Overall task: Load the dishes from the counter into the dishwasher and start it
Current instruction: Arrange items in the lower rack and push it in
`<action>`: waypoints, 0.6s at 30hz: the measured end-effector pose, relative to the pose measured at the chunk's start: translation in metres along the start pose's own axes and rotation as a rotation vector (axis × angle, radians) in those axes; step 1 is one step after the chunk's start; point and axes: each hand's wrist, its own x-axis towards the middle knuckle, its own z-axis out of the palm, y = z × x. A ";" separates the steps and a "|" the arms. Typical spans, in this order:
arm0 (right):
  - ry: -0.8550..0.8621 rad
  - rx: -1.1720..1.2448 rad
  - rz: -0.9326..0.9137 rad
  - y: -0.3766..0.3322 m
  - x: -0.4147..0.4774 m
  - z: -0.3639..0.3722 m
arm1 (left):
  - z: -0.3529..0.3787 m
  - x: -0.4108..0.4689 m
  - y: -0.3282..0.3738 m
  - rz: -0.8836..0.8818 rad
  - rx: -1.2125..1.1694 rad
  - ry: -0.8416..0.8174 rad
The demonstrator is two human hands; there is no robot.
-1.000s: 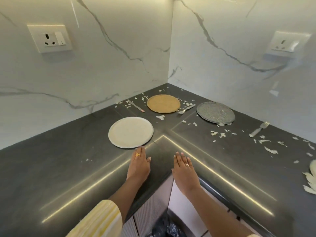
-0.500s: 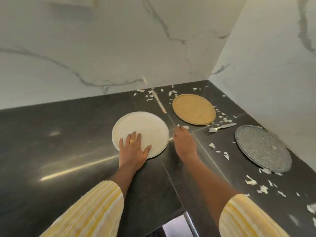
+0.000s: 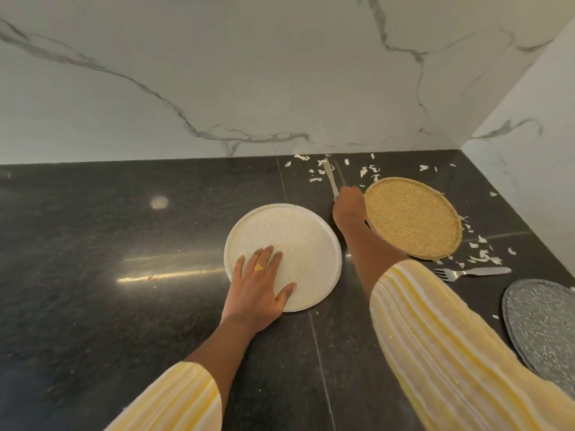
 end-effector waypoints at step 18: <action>-0.041 -0.148 0.076 -0.004 0.012 -0.012 | 0.000 0.002 -0.003 0.006 0.031 -0.029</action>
